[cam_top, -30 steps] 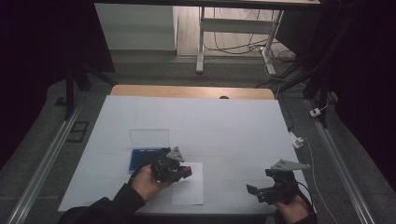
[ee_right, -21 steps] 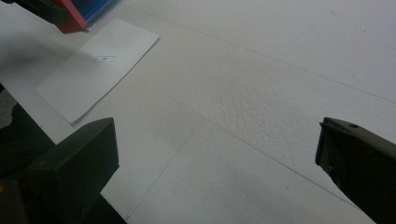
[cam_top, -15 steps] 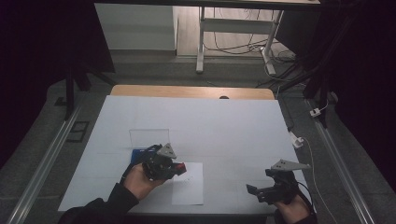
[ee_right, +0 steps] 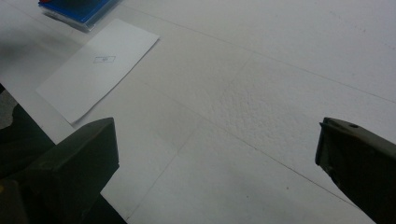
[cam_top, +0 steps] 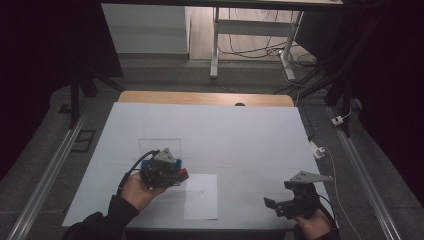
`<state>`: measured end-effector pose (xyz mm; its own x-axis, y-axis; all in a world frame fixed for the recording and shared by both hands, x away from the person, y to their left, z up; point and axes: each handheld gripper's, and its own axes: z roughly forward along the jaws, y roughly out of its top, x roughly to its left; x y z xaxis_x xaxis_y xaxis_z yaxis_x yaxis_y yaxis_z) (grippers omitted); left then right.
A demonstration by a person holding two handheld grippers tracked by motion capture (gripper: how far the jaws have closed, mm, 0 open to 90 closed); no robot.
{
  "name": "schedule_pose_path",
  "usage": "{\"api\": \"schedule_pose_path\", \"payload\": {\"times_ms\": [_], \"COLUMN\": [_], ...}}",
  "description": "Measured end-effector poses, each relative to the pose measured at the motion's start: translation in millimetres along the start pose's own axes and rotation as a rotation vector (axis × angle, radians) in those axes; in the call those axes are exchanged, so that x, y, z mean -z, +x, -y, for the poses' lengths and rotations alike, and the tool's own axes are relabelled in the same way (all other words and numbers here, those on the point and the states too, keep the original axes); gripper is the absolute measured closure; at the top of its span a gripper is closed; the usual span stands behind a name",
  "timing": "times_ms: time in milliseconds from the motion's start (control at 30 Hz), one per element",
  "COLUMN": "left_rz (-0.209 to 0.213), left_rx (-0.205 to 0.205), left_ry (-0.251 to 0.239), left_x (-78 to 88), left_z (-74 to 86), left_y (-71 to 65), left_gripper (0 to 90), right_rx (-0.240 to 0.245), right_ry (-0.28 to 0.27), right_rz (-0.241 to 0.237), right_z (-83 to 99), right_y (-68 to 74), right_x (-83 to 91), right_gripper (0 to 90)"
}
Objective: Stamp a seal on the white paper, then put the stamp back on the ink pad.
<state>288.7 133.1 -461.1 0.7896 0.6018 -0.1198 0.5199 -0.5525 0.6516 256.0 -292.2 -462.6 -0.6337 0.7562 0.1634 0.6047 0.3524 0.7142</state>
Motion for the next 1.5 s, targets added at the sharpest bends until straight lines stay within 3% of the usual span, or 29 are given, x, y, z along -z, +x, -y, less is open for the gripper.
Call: {"api": "schedule_pose_path", "payload": {"times_ms": [300, 467, 1033, 1333, 1500], "left_rz": [-0.034, -0.069, -0.12, -0.142, -0.14], "left_rx": [0.022, 0.015, 0.094, 0.143, 0.149], "left_ry": [-0.005, 0.0, -0.011, -0.001, 0.011], "left_x": [7.4, 10.9, 21.8, 19.7, 14.8], "left_z": [4.2, 6.6, 20.7, 29.3, 31.6], "left_y": [8.5, 13.4, 40.9, 54.4, 58.3], "left_gripper": [79.5, 79.5, 79.5, 79.5, 79.5], "right_rx": [-0.003, -0.004, -0.001, 0.001, 0.001], "right_ry": [0.0, 0.0, -0.002, 0.0, 0.004], "right_rz": [-0.002, 0.001, -0.001, 0.001, 0.002], "right_z": [-0.1, -0.1, 0.0, 0.0, -0.2], "right_y": [-0.1, -0.1, 0.0, 0.2, 0.5], "right_x": [0.1, 0.4, 0.3, 0.2, 0.1], "right_gripper": [0.1, 0.1, 0.1, 0.1, 0.1]}}
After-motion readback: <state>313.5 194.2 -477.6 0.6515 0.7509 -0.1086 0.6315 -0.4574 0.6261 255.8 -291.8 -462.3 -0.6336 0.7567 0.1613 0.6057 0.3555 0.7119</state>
